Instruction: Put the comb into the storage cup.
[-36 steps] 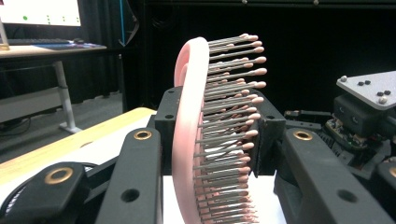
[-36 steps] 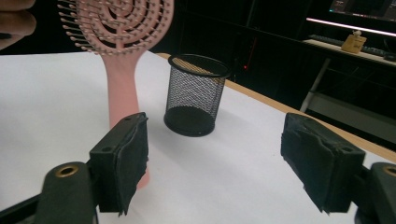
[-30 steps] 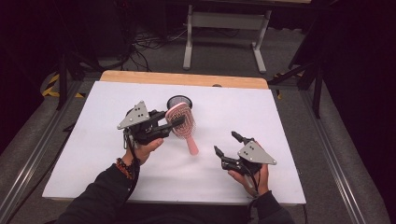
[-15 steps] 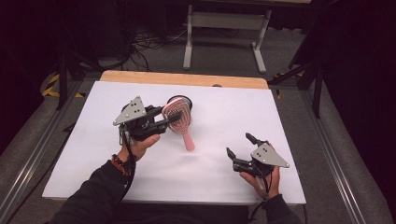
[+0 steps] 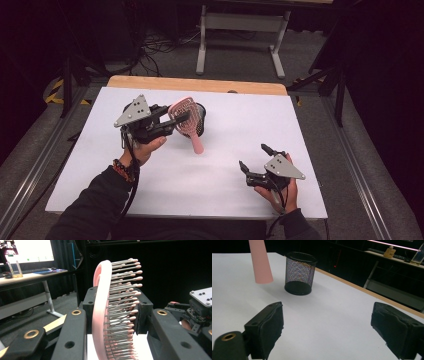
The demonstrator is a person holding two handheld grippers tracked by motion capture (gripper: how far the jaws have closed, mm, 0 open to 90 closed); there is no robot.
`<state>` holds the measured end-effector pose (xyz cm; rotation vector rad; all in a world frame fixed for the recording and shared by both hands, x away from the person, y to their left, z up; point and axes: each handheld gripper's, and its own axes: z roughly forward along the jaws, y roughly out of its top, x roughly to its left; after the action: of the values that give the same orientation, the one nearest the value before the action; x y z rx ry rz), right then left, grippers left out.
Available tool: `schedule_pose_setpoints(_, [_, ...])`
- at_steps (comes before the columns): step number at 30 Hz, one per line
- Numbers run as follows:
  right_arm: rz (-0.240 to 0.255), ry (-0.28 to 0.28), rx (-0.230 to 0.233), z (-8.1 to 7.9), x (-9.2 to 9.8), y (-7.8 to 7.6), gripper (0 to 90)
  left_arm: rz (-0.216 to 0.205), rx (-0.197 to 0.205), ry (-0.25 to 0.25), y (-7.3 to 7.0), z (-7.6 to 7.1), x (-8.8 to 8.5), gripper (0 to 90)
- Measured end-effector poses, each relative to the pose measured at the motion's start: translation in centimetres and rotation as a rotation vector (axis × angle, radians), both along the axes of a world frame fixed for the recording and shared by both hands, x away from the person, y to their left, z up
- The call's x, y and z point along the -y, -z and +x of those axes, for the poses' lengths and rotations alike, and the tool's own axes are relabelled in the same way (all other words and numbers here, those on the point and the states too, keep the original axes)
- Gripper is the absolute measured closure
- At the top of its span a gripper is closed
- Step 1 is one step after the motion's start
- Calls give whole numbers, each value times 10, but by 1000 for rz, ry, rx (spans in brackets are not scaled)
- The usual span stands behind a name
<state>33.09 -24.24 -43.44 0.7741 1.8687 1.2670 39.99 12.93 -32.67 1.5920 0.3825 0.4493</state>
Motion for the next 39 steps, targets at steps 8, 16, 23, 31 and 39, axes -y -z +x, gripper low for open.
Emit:
schedule_pose_setpoints(8, [-9,4,-11,1,-2,1,112,11,28,2,-15,1,-1,637])
schedule_pose_setpoints(16, [-10,-3,-12,-1,-2,1,113,42,44,-7,-31,7,0,636])
schedule_pose_setpoints(23, [-11,-4,-15,-1,-3,1,114,49,50,-10,-43,13,1,636])
schedule_pose_setpoints(31, [-9,-1,-14,-1,-2,1,113,49,51,-26,-54,24,3,636])
schedule_pose_setpoints(39, [-4,-3,-11,-2,-1,1,113,53,65,-45,-63,35,5,636])
